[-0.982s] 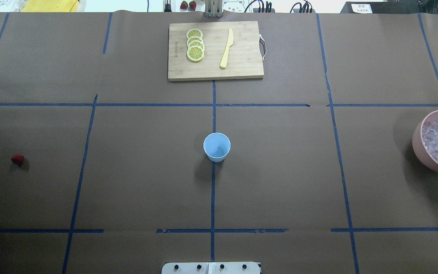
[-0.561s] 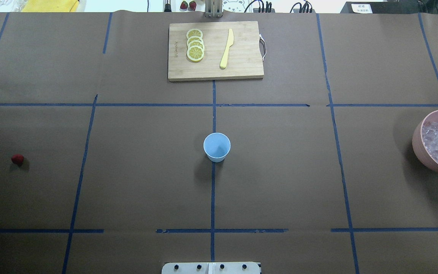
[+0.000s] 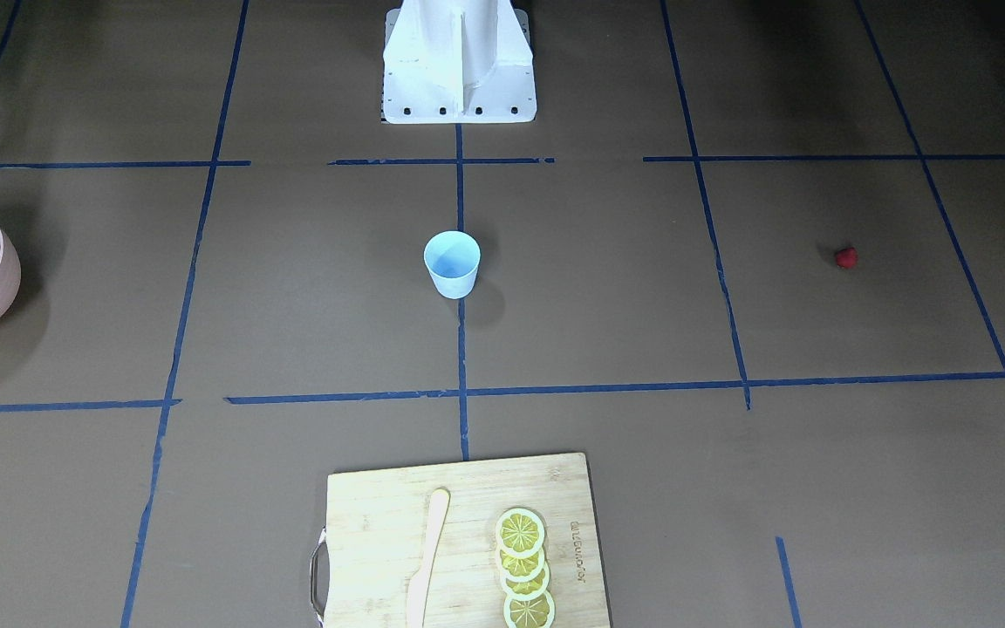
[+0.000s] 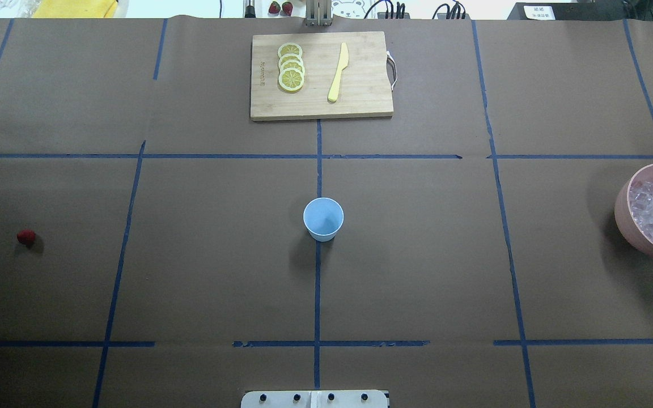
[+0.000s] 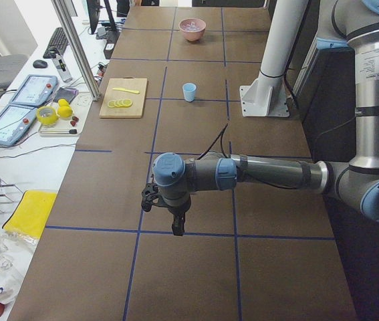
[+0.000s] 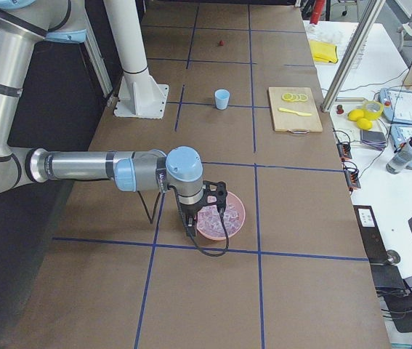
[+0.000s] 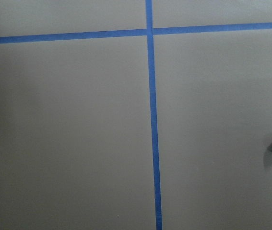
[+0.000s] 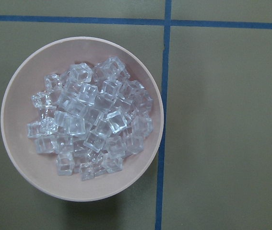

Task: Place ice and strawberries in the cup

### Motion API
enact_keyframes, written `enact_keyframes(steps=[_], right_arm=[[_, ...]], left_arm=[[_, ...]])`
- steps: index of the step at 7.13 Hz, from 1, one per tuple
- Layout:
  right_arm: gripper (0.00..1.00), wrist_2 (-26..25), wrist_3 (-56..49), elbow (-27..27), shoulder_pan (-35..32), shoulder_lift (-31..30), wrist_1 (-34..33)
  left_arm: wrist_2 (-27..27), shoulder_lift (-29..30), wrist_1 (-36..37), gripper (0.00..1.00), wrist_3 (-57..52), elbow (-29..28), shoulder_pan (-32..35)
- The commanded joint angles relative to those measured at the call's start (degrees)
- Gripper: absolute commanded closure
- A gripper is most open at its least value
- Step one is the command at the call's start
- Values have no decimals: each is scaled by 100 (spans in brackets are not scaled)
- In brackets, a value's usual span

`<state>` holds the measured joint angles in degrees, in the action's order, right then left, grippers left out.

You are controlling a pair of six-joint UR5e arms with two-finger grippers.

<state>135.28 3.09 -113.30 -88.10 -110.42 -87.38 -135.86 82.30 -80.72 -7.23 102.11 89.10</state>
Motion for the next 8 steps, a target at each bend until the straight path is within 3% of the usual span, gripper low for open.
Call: enact_keyframes(steps=[1,3,4,6,8], right_arm=[[1,-72,8,9,318,203,19],[4,-473,-1,44,880,537,36],[4,-555,8,340,1031,748,219],[6,-512,34,1140,1172,873,1245],[13,-520,331,1160,1391,986,1267]], left_arm=[[-2,-91,-58,0,-7,-8,-51],[-37,-100,-58,0,37,63,-51],[-37,-100,-58,0,37,63,-51],[-46,-100,-58,0,46,72,-51],[-46,-100,-58,0,55,98,-51]])
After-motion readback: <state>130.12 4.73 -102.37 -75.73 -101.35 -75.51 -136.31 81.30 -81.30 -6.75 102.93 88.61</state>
